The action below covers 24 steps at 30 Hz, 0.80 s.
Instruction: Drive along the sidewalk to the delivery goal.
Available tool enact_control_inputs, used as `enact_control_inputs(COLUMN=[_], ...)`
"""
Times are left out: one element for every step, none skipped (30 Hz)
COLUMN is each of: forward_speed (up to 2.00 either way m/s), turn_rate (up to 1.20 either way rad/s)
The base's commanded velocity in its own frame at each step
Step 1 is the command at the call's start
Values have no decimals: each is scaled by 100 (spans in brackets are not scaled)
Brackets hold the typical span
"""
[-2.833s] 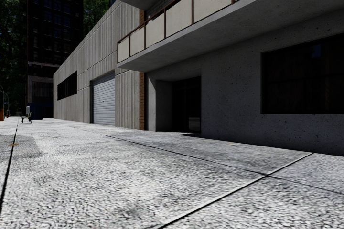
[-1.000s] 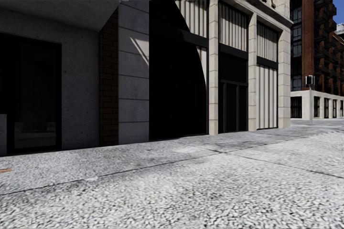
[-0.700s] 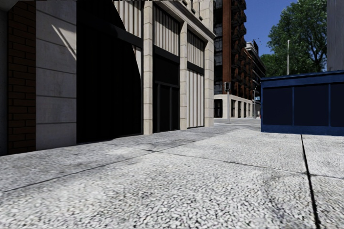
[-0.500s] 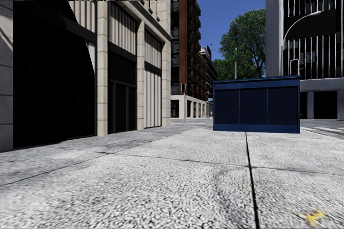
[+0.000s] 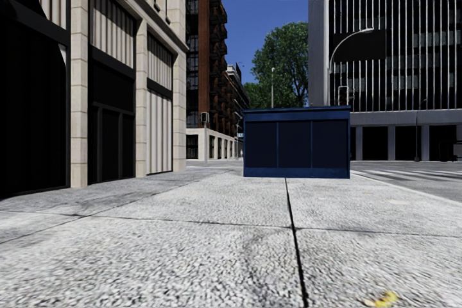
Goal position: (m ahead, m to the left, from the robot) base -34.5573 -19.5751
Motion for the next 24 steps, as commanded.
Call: enact_control_inputs(forward_speed=[200, 200, 200, 200, 200, 200, 200, 200, 200, 200, 200, 200, 200, 200, 200, 200, 200, 200, 200, 200, 200, 200, 200, 200], turn_rate=[0, 0, 0, 0, 0, 0, 0, 0, 0, 0, 0, 0, 0, 0, 0, 10, 60, 105, 120, 120, 120, 120, 120, 120])
